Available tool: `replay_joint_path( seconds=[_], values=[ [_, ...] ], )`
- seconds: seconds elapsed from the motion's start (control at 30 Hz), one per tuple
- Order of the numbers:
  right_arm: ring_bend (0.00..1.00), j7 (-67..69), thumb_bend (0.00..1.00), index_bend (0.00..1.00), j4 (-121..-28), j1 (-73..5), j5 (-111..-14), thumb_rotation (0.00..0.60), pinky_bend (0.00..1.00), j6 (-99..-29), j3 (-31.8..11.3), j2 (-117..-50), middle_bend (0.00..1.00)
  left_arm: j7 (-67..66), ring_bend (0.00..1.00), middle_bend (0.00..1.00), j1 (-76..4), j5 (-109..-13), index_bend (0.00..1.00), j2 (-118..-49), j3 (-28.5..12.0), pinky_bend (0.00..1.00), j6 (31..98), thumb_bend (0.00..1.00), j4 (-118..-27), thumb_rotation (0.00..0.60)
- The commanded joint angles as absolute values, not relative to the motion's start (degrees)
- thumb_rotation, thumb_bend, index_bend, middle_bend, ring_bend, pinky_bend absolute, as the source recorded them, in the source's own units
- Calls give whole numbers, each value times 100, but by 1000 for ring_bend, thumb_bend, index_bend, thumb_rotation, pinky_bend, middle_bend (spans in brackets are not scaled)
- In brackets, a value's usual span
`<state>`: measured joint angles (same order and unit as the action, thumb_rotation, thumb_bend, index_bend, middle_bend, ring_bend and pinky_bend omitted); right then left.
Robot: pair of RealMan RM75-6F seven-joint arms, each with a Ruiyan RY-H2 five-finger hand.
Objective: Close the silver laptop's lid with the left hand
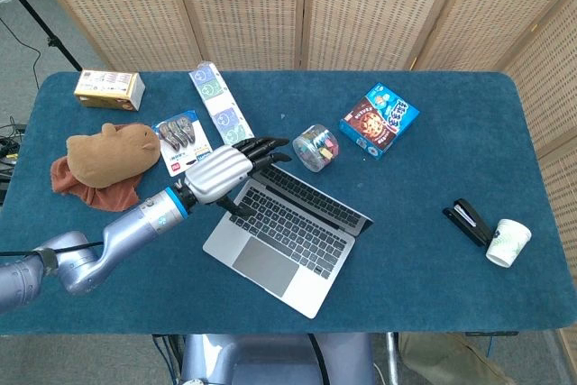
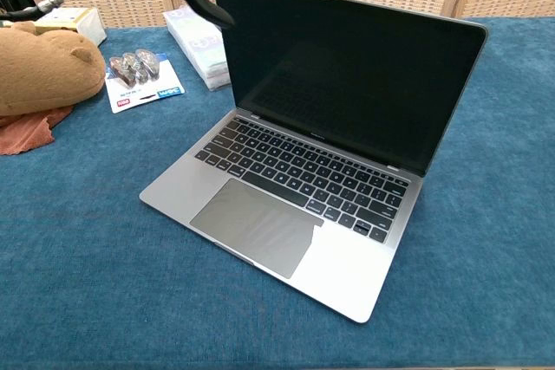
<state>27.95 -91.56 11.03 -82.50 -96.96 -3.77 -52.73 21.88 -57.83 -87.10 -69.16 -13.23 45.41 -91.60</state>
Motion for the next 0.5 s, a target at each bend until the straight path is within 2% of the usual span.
replay_joint_path(
  seconds=[0.03,0.5],
  values=[
    [0,2819,191,21,-9142,1113,-8239,600,0,-9688,-385,-5267,0,2108,24,1,-5870,-8654,142,-6976,-1376,116,4504,121,-9152,600],
    [0,3035,191,19,-9060,1218,-8176,600,0,-9760,-433,-5226,0,2018,16,0,-6193,-8270,142,-7250,-1423,114,4118,120,-9202,600]
  ],
)
